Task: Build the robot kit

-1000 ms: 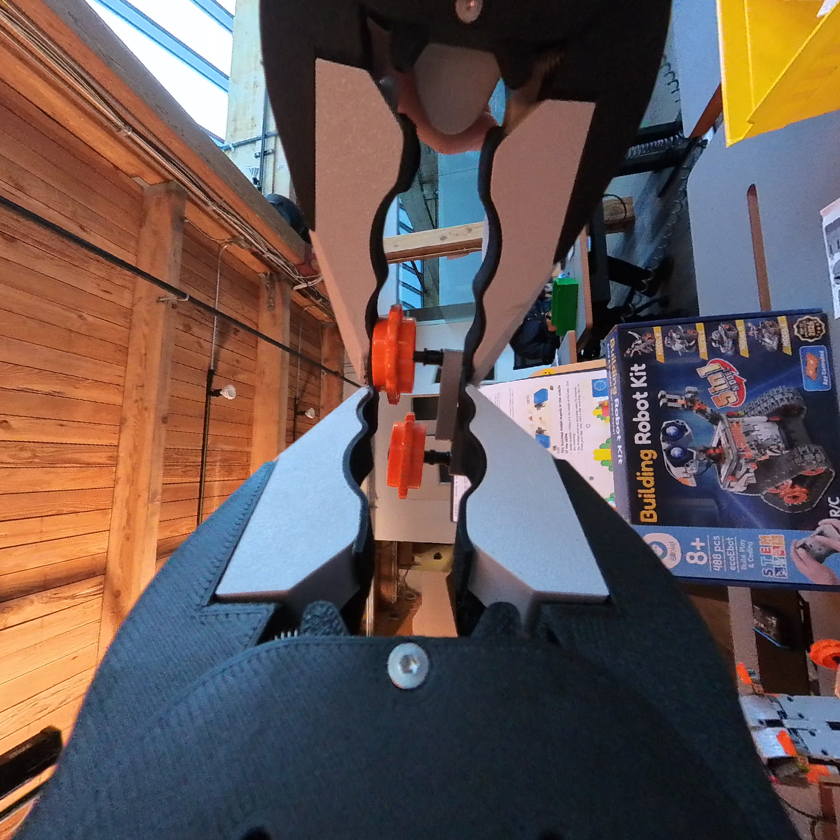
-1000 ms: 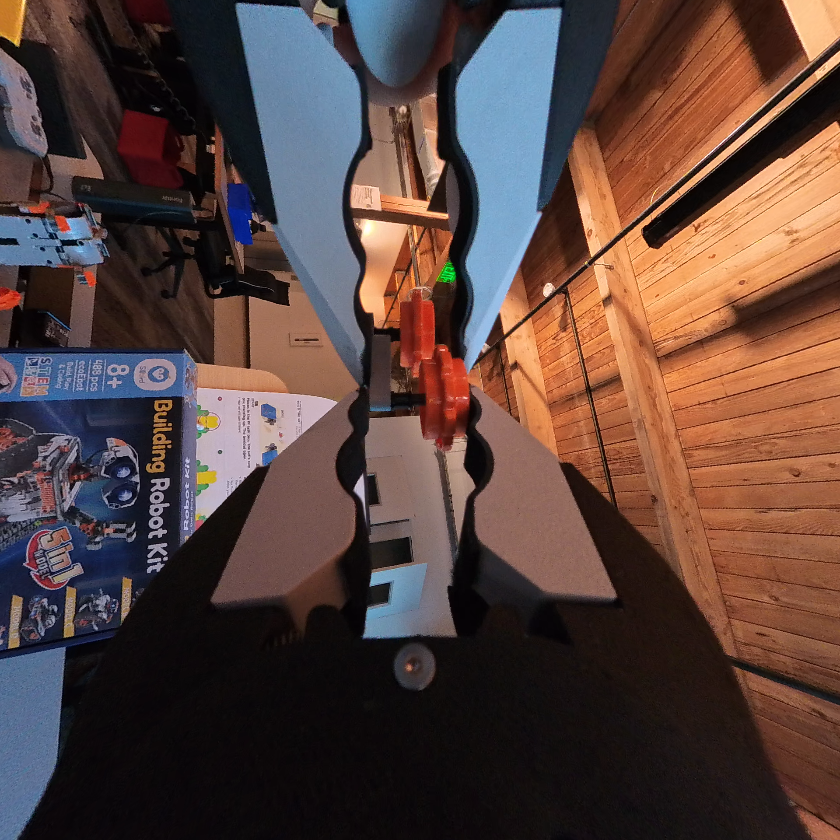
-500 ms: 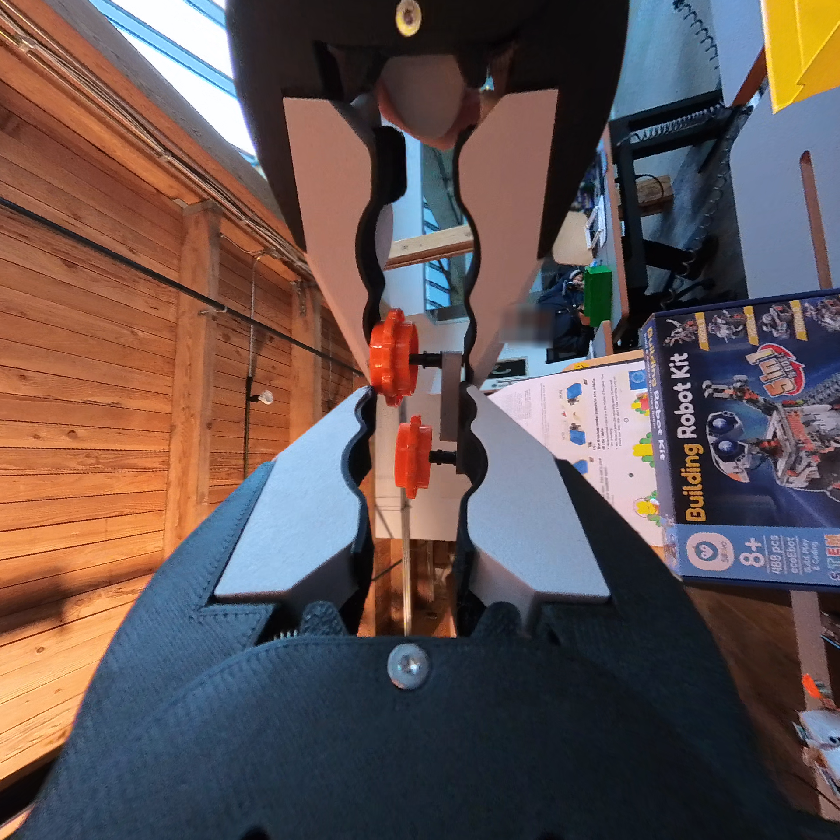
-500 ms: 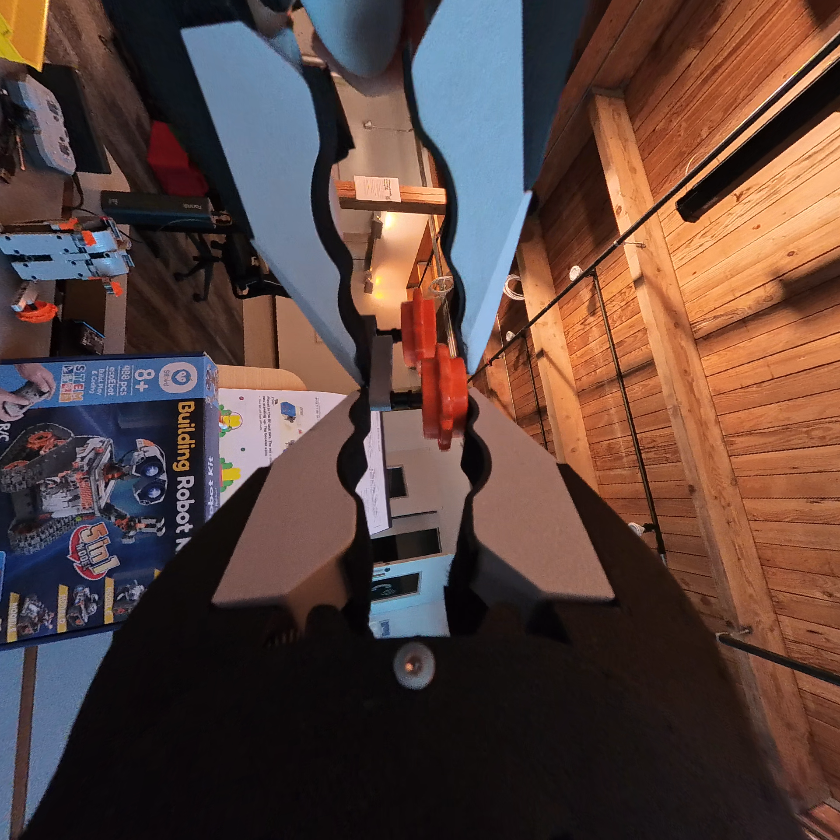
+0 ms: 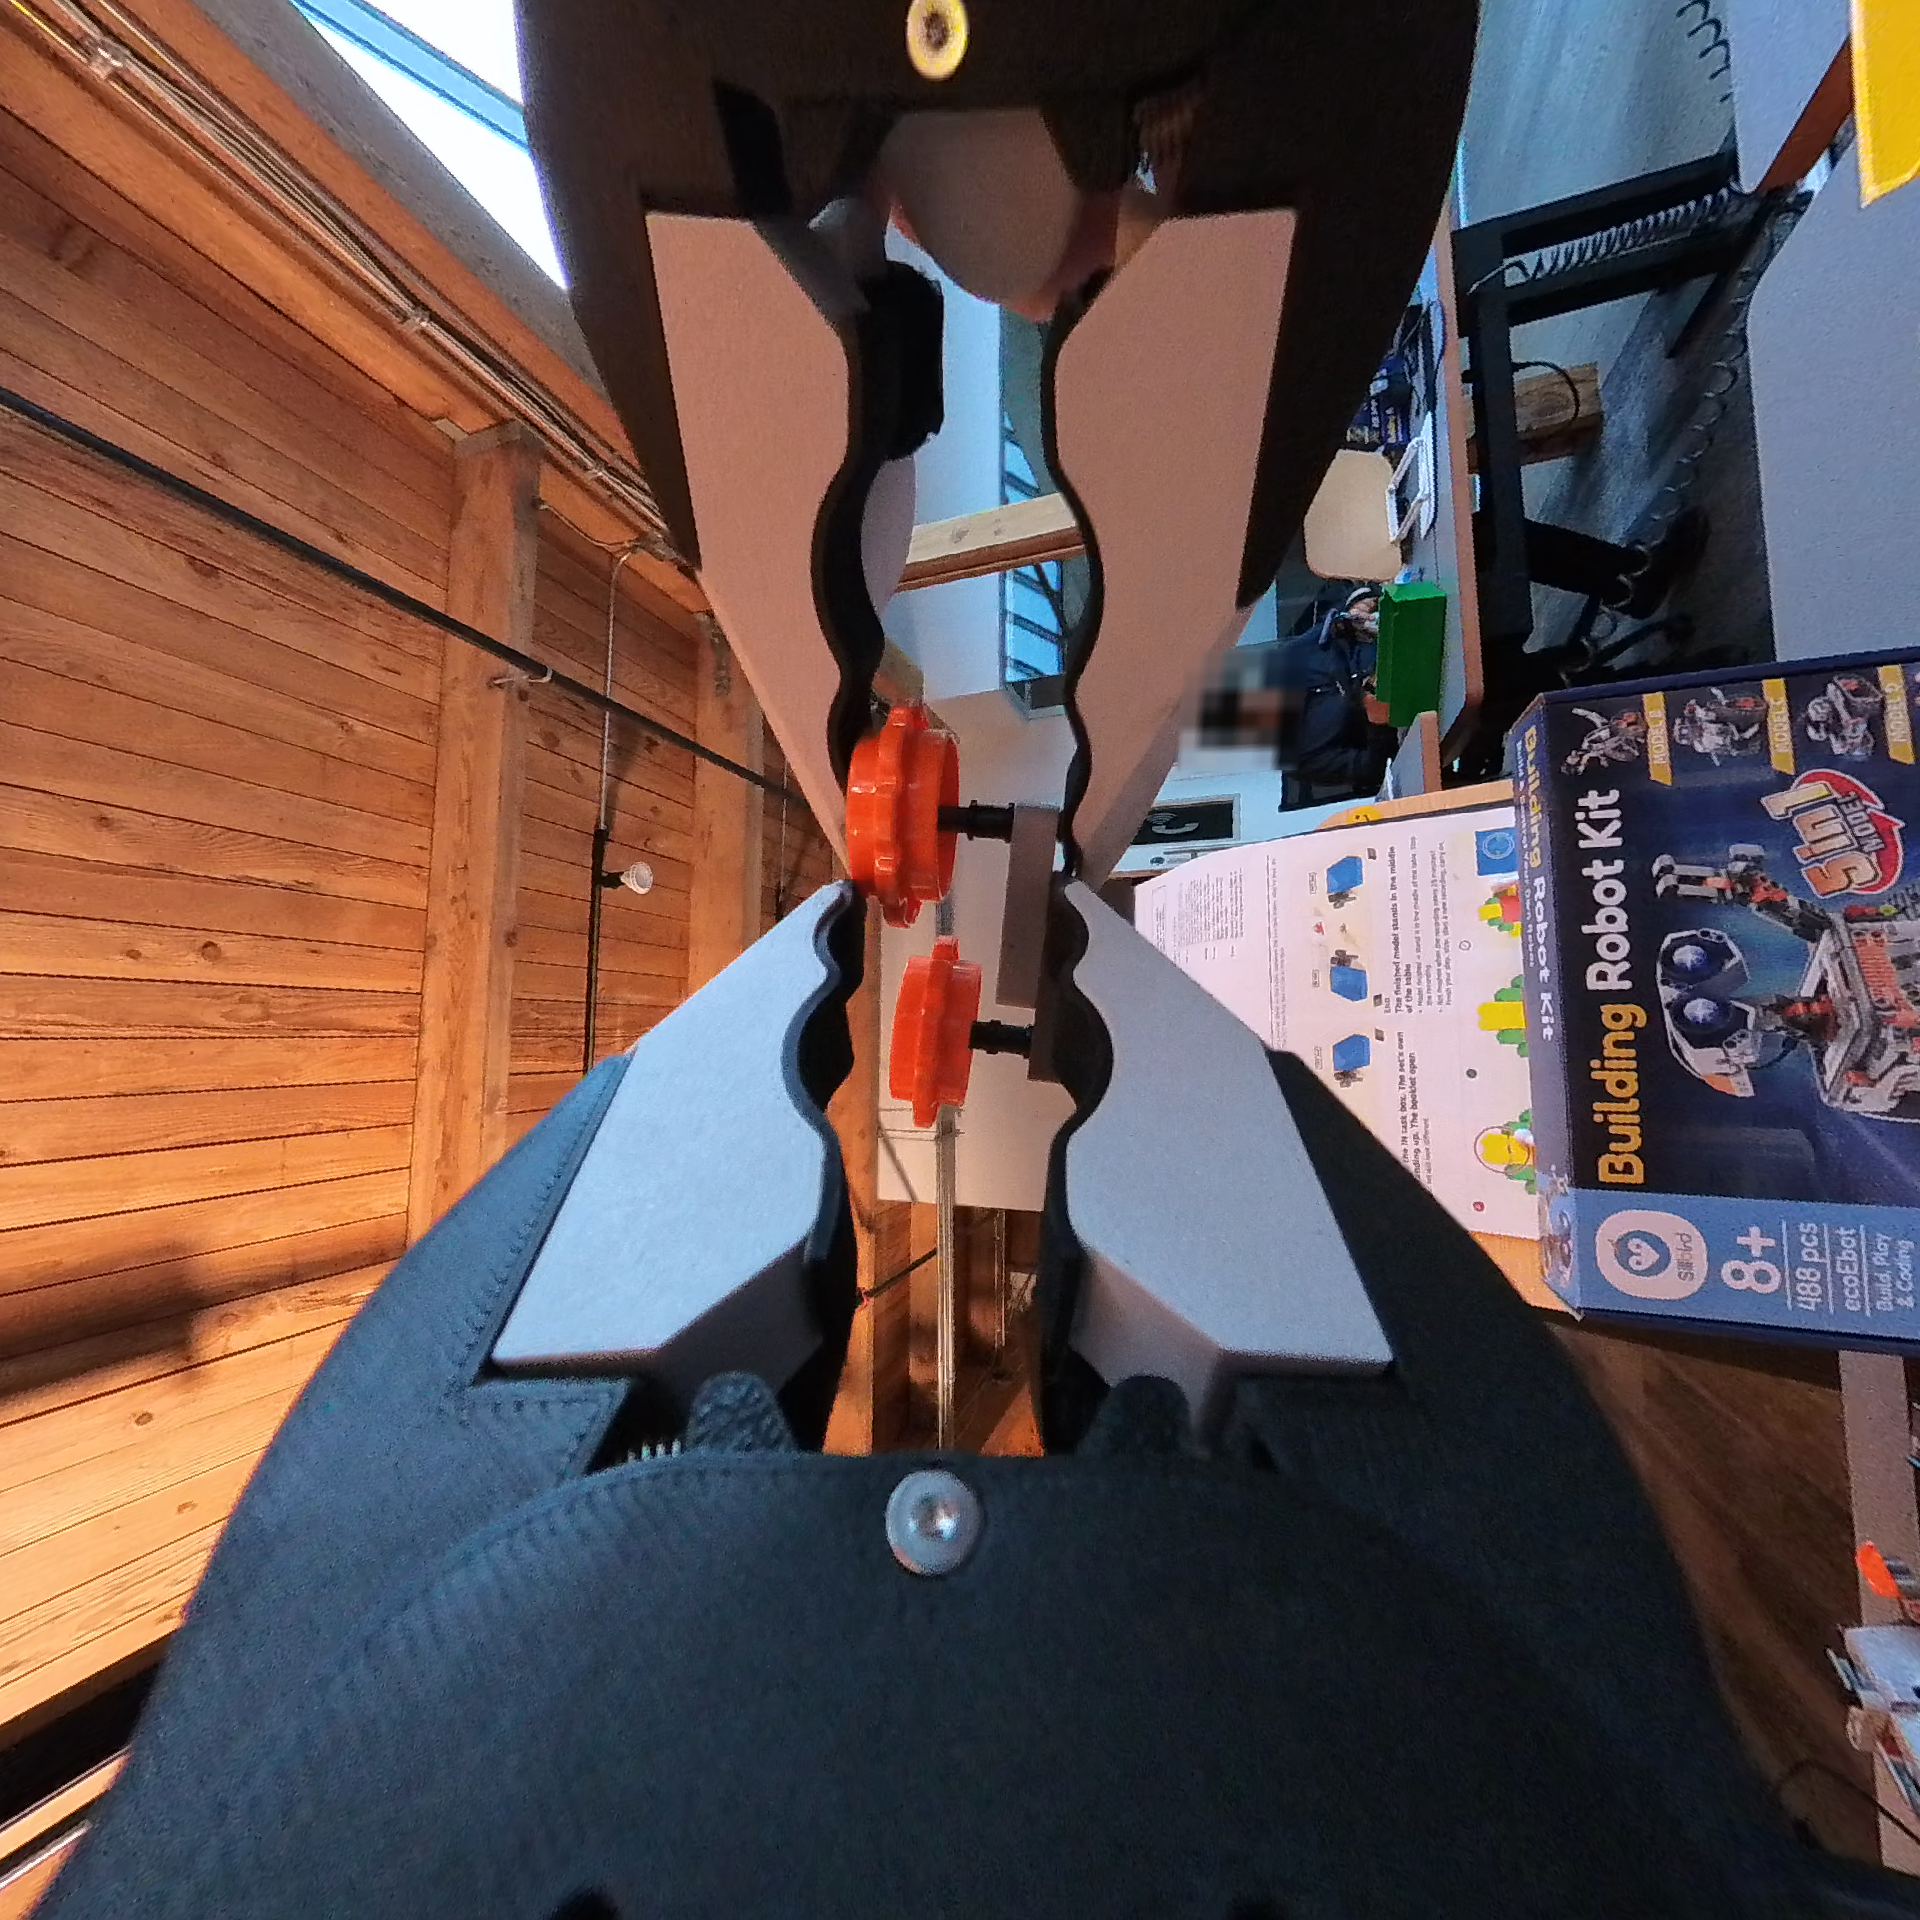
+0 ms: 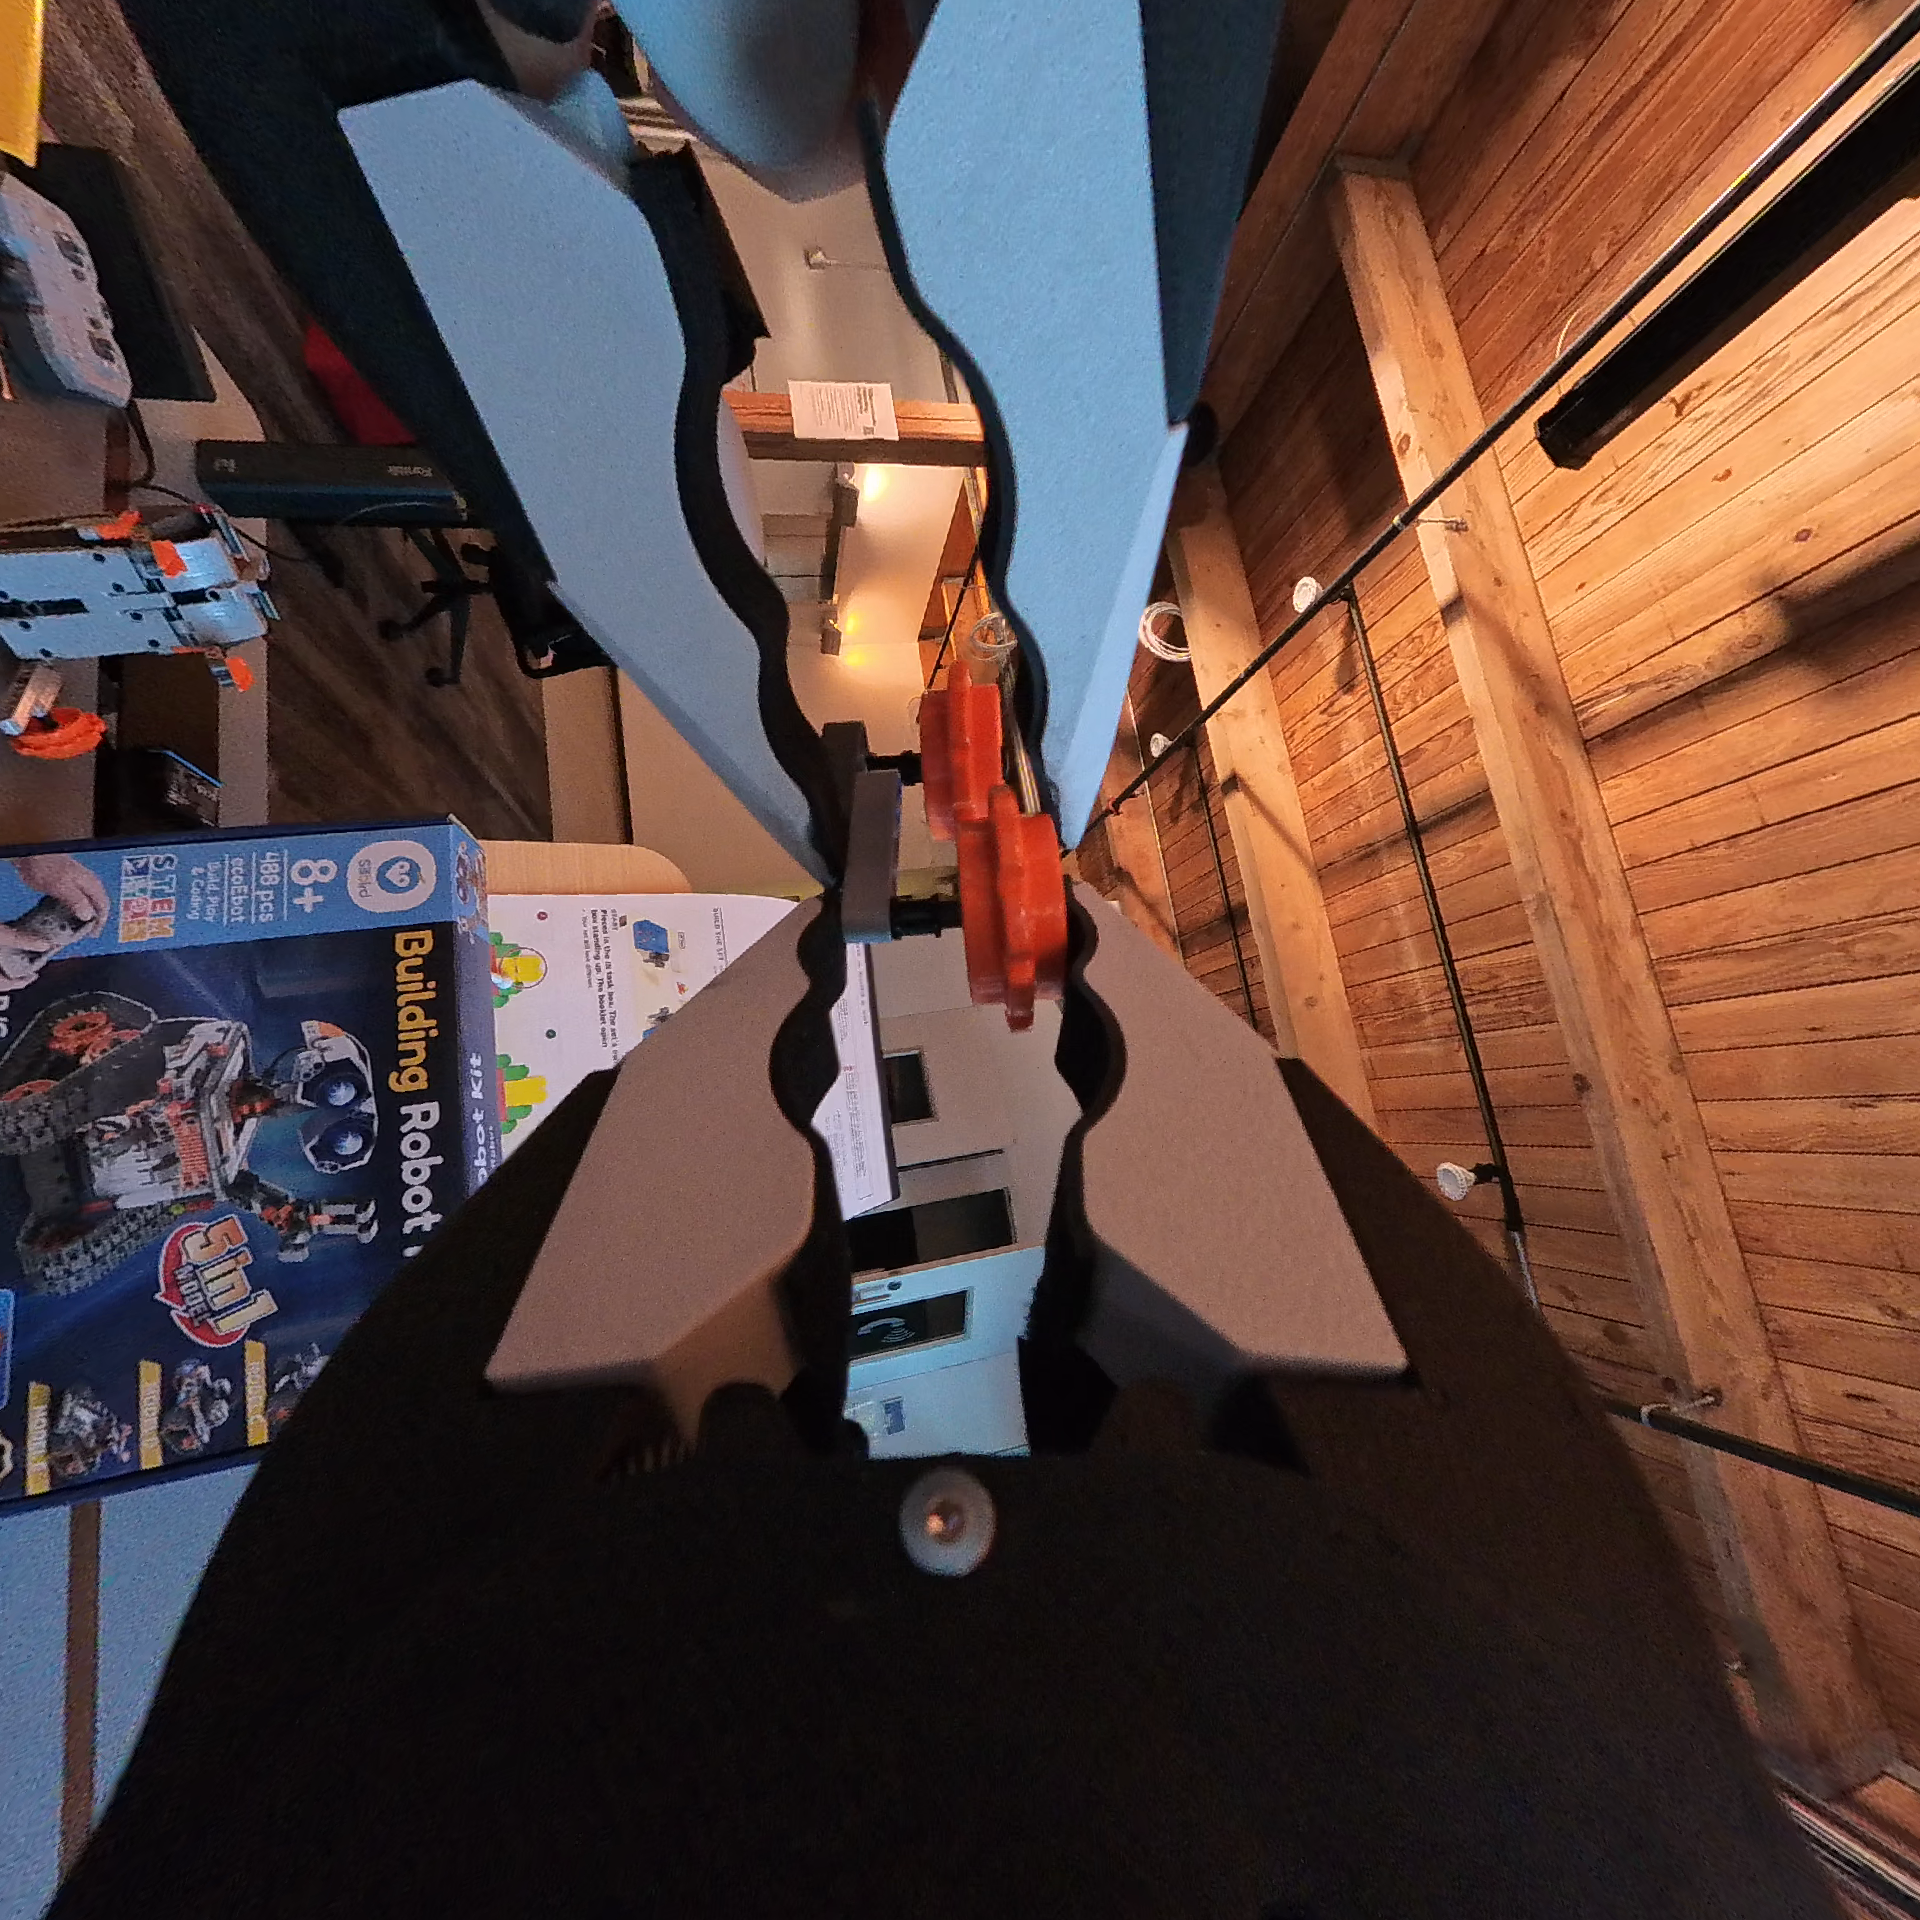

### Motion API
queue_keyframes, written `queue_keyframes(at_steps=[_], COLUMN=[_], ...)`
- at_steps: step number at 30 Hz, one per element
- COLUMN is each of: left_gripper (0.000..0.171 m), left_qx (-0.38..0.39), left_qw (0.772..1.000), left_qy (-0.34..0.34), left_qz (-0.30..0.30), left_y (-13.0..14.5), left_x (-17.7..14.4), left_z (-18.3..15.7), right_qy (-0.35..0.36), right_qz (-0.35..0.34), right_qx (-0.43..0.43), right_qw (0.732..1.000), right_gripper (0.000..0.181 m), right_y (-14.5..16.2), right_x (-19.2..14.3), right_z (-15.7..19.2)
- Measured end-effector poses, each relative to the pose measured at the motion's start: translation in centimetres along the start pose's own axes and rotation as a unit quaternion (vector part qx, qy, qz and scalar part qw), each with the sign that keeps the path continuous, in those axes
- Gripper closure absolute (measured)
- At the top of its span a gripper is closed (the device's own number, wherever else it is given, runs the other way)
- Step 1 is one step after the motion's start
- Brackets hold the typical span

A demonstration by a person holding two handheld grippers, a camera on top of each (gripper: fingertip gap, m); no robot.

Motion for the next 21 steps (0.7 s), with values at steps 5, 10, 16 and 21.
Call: queue_keyframes(at_steps=[5, 10, 16, 21], left_gripper=[0.140, 0.140, 0.140, 0.140], left_qx=[0.001, 0.005, 0.013, 0.012], left_qw=[1.000, 1.000, 0.999, 0.999], left_qy=[0.004, -0.012, -0.027, -0.033], left_qz=[0.005, 0.005, 0.012, 0.013], left_y=[0.1, 0.2, 0.2, 0.0], left_x=[0.1, -0.1, -0.2, -0.2], left_z=[-0.2, 0.1, 0.6, 0.9], right_qy=[-0.006, 0.017, 0.027, 0.038], right_qz=[0.002, -0.001, 0.003, 0.005], right_qx=[-0.013, -0.018, -0.011, -0.016], right_qw=[1.000, 1.000, 1.000, 0.999], right_gripper=[0.144, 0.142, 0.140, 0.140], right_y=[0.0, -0.2, -0.3, -0.3], right_x=[0.2, 0.2, 0.2, 0.2], right_z=[0.1, -0.2, -0.8, -1.2])
Point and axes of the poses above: each gripper's, where its closed fingertips meet, x out along the fingers, y out of its underside, z = x × y across the jaws, the point moved 8 cm from there along -x, back along the fingers, and after that the axes turned 3 degrees about z, right-handed, at the moved point
